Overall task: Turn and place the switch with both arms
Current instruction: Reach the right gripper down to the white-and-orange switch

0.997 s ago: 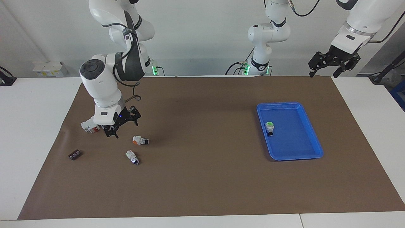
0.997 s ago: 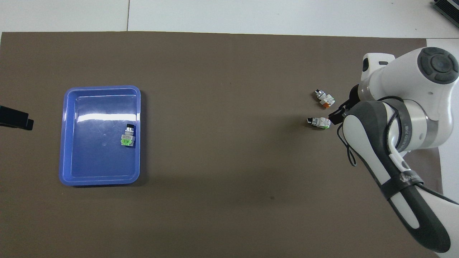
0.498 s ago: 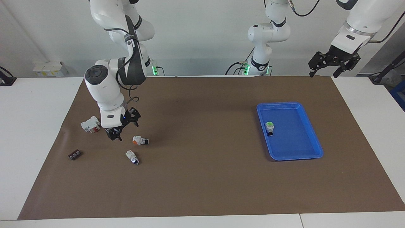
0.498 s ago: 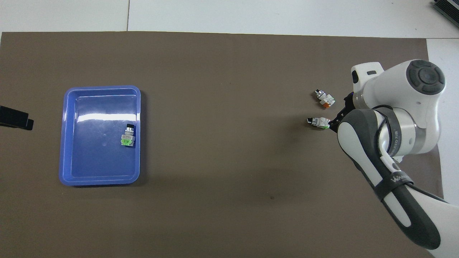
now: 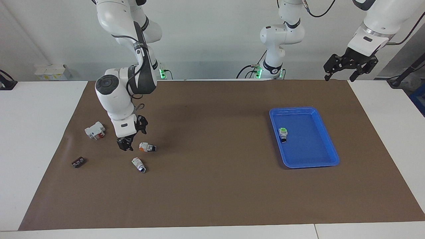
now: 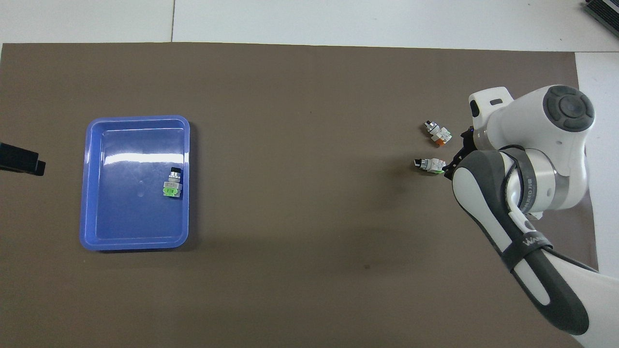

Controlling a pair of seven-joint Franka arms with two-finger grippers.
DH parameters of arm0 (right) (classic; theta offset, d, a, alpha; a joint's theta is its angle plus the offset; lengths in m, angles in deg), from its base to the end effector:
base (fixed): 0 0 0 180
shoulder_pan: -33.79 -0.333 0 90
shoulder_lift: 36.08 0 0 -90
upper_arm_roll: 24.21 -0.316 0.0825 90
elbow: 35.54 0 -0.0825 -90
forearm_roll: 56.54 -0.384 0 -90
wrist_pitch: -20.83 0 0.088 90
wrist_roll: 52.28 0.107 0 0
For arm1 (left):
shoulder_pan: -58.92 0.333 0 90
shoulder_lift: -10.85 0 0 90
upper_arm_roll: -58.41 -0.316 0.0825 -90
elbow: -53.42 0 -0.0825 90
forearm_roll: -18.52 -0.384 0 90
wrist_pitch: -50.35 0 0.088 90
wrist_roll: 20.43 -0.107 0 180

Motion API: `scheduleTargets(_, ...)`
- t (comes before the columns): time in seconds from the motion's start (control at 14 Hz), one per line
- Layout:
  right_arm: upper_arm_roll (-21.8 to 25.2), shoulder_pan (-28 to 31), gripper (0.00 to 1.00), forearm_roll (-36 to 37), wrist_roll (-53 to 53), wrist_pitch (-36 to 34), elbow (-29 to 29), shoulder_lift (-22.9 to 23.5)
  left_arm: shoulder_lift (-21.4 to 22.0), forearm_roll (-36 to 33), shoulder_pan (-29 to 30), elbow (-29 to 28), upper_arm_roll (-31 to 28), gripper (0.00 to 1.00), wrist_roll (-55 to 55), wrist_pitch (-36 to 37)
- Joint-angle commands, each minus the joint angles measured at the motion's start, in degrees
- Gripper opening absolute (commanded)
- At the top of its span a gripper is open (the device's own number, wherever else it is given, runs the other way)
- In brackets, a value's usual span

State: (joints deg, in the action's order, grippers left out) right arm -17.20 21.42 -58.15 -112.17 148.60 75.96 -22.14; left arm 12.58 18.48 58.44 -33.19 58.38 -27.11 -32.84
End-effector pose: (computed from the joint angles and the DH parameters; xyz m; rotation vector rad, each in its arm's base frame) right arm 0.6061 0.0608 0.3621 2.6345 1.6632 0.0543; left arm 0.5328 -0.0041 0.6582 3.1343 -0.1952 -0.0463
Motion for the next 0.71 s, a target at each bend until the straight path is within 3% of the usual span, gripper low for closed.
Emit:
scheduleTargets(0.0, -0.41, 0.24, 1.00, -1.02, -5.49, 5.28, 3.71, 0.47, 1.70, 0.31, 0.31, -1.99, 0.12, 1.00, 0.53, -0.57)
scheduleTargets(0.64, -0.50, -1.52, 1.00, -1.11, -13.76, 13.98, 7.77, 2.31, 1.70, 0.31, 0.31, -1.99, 0.12, 1.00, 0.53, -0.57)
